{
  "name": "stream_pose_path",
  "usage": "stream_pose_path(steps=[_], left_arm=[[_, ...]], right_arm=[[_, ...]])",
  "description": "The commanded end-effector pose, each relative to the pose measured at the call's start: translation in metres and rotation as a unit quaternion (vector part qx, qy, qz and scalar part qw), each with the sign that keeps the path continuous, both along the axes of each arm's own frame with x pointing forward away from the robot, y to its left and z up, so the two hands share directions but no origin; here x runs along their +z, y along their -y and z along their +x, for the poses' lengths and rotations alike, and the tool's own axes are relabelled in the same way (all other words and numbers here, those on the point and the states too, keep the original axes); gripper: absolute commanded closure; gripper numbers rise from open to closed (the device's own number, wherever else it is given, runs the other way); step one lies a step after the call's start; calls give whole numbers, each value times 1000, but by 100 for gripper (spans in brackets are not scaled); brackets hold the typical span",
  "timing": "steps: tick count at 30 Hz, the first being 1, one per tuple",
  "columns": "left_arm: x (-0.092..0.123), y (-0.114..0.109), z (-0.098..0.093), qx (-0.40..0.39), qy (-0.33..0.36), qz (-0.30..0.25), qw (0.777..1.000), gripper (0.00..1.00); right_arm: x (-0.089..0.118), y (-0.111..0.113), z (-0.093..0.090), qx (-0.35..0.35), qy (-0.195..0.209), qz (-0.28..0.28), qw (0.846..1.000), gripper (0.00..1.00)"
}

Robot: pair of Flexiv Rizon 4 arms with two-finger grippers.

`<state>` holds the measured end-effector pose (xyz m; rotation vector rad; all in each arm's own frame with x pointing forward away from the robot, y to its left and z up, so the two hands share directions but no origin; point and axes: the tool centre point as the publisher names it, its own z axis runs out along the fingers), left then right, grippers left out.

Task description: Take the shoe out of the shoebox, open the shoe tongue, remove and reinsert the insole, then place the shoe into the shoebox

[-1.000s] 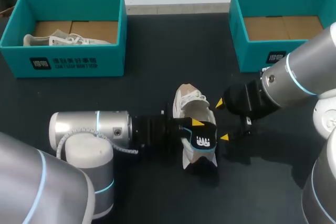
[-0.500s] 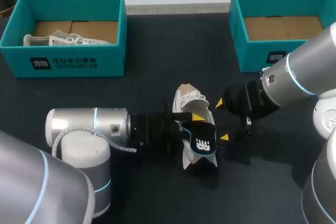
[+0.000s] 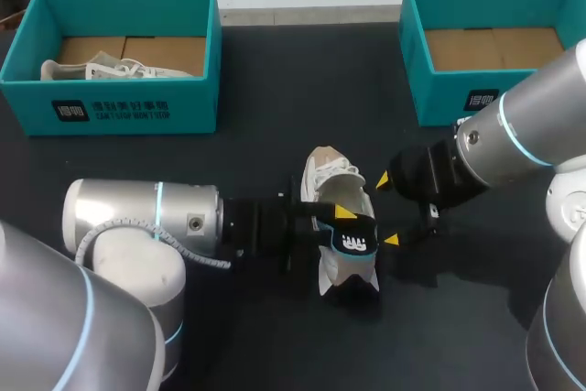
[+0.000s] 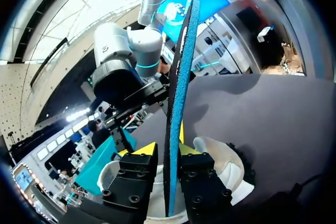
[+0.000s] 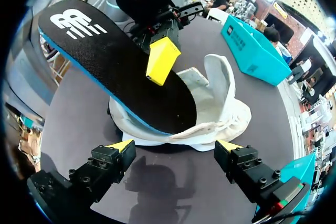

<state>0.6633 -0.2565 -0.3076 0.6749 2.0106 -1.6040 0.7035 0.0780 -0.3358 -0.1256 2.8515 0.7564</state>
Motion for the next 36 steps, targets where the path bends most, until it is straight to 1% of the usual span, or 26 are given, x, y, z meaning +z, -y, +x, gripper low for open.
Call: stream_pose_path(steps=[1, 2, 6, 10, 15, 16, 20, 25, 29, 33, 34, 35, 36], left_arm=[[0, -1, -5, 7, -3, 16, 1000, 93], [-3, -1, -4, 7, -3, 17, 1000, 100], [-12, -1, -3, 6, -4, 21, 1000, 100], [-29, 0, 3, 5, -4, 29, 1000, 100], [-41, 2, 14, 9, 1, 26, 1000, 100], [-44, 2, 16, 11, 4, 34, 999, 100], [-48, 2, 26, 21, 8, 30, 999, 100], [-56, 3, 38, 25, 25, 45, 998, 100], [-63, 1, 46, 40, 23, 45, 998, 100], [-65, -3, 45, 47, 21, 46, 998, 100], [-63, -4, 43, 48, 21, 44, 998, 100], [-60, -5, 41, 48, 20, 43, 998, 84], [-58, -5, 39, 47, 21, 39, 998, 85]], right_arm=[[-1, 0, -1, 0, 1, 1, 1000, 0], [-1, 0, -1, 0, 1, 1, 1000, 0], [-1, 0, -1, 0, 1, 1, 1000, 0], [-1, 0, -1, 0, 1, 1, 1000, 0], [-1, 0, -1, 0, 1, 1, 1000, 0], [-1, 0, -1, 0, 1, 1, 1000, 0], [-1, 0, -1, 0, 1, 1, 1000, 0], [-1, 0, -1, 0, 1, 1, 1000, 0], [-1, 0, -1, 0, 1, 1, 1000, 0], [-1, 0, -1, 0, 1, 1, 1000, 0], [-1, 0, -1, 0, 1, 1, 1000, 0], [-1, 0, -1, 0, 1, 1, 1000, 0], [-1, 0, -1, 0, 1, 1, 1000, 0]])
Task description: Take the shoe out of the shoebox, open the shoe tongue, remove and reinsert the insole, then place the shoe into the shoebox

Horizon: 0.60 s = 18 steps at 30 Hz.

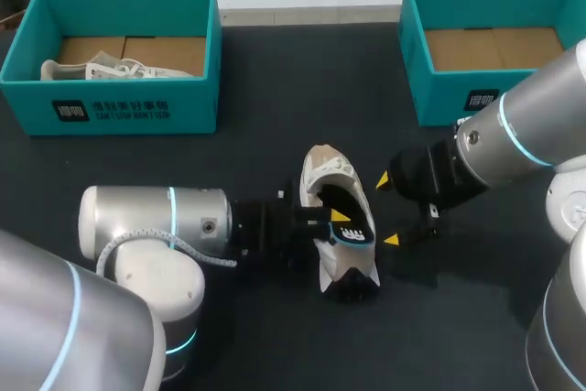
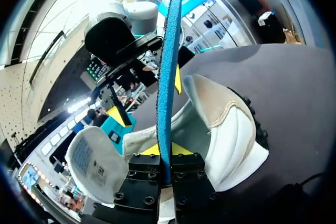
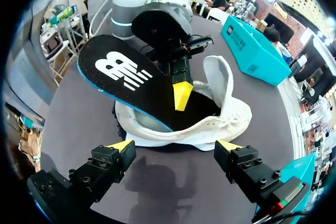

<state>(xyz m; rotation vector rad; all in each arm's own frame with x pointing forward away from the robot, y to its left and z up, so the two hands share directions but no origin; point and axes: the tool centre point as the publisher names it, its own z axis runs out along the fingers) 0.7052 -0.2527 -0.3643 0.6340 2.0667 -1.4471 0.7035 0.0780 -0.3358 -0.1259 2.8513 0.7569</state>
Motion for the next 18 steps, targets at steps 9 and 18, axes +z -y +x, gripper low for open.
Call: stream_pose_path(steps=[9, 18], left_arm=[[24, -3, -17, -9, 10, -26, 1000, 83], [38, -1, -35, -21, 14, -27, 999, 80]], right_arm=[[-1, 0, -1, 0, 1, 0, 1000, 0], [-1, 0, -1, 0, 1, 0, 1000, 0]])
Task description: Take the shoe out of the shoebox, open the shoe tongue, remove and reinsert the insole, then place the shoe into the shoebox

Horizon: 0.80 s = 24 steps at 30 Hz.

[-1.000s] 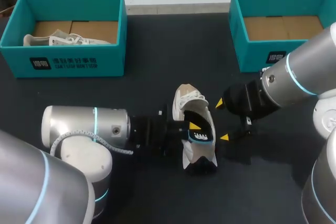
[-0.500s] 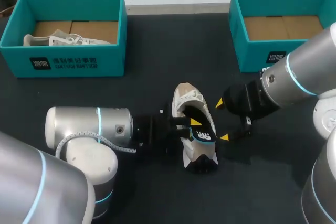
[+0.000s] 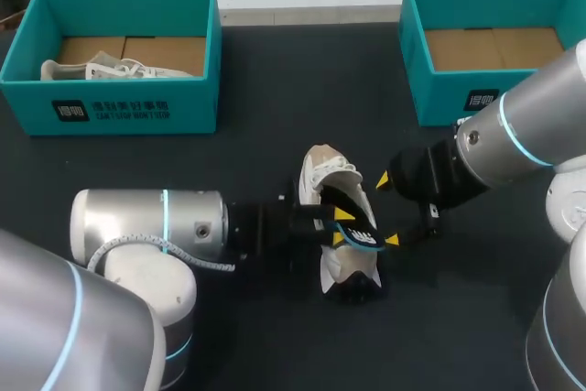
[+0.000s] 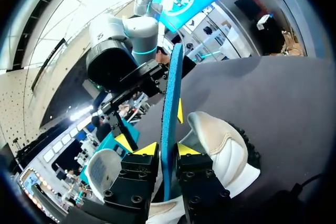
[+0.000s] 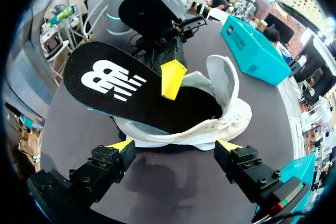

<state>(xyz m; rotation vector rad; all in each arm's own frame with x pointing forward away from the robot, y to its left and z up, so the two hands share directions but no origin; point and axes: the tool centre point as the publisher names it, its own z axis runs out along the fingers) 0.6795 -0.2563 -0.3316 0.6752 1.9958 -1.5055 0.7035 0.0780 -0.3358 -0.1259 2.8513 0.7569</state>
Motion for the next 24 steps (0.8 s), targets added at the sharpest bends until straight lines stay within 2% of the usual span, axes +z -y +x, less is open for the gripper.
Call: stream_pose_path(steps=[1, 3, 4, 5, 11, 20, 24], left_arm=[[5, -4, -10, -2, 3, 3, 1000, 80], [4, -2, -14, -7, -1, 5, 1000, 85], [1, 0, -15, -8, -2, 7, 1000, 98], [-3, 1, -15, -11, -7, 12, 1000, 100], [-19, 6, -10, -10, -9, 14, 1000, 100], [-32, 3, 11, 9, 13, 17, 1000, 100], [-36, 0, 12, 13, 10, 23, 1000, 100]], right_arm=[[-1, 0, -1, 0, 1, 0, 1000, 0], [-1, 0, -1, 0, 1, 0, 1000, 0], [-1, 0, -1, 0, 1, 0, 1000, 0], [-1, 0, -1, 0, 1, 0, 1000, 0], [-1, 0, -1, 0, 1, 0, 1000, 0], [-1, 0, -1, 0, 1, 0, 1000, 0], [-1, 0, -1, 0, 1, 0, 1000, 0]])
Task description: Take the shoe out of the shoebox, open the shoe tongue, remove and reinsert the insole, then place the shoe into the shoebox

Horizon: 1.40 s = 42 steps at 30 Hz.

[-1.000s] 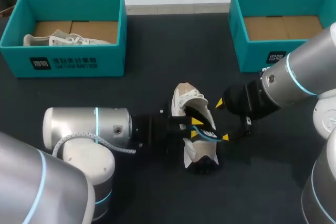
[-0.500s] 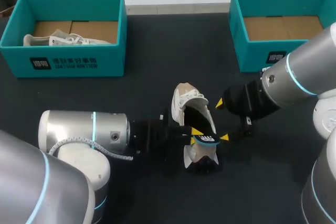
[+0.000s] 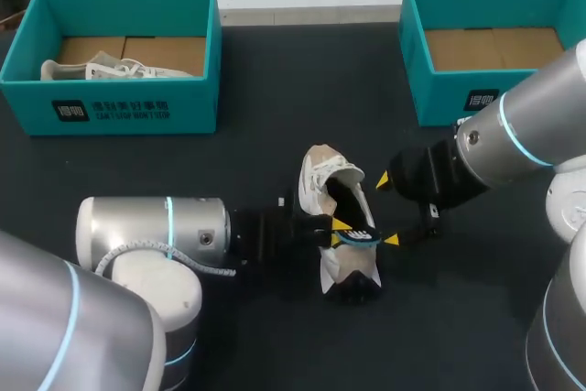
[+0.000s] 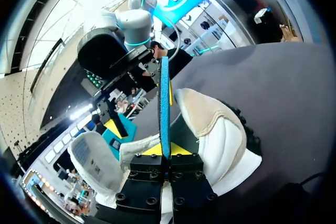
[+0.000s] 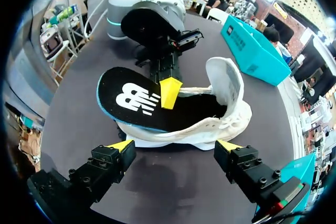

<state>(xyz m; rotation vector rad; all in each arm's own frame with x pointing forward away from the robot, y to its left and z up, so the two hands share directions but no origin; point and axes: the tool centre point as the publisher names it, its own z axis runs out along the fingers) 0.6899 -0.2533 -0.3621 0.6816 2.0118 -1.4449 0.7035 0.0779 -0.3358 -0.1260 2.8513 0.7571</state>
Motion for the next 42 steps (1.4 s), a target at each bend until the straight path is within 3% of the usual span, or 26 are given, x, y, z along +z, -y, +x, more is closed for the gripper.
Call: stream_pose_path(steps=[1, 2, 3, 9, 18, 19, 20, 21, 32, 42], left_arm=[[-3, 1, 0, 4, -1, 3, 1000, 100], [-1, 0, -1, 6, 0, 0, 1000, 97], [2, -1, -2, 7, 1, -2, 1000, 85], [19, -4, -8, 0, 14, -14, 1000, 83], [33, 9, -25, -29, 14, -27, 999, 85], [32, 11, -25, -31, 13, -26, 999, 88], [31, 12, -24, -32, 13, -25, 999, 99], [29, 12, -24, -34, 13, -22, 999, 100], [11, 2, -4, -26, 33, 2, 999, 100], [8, -3, 4, -10, 54, -2, 998, 100]], right_arm=[[-1, 0, -1, 0, 1, 0, 1000, 0], [-1, 0, -1, 0, 1, 0, 1000, 0], [-1, 0, -1, 0, 1, 0, 1000, 0], [-1, 0, -1, 0, 1, 0, 1000, 0], [-1, 0, -1, 0, 1, 0, 1000, 0], [-1, 0, -1, 0, 1, 0, 1000, 0], [-1, 0, -1, 0, 1, 0, 1000, 0], [-1, 0, -1, 0, 1, 0, 1000, 0], [-1, 0, -1, 0, 1, 0, 1000, 0], [-1, 0, -1, 0, 1, 0, 1000, 0]])
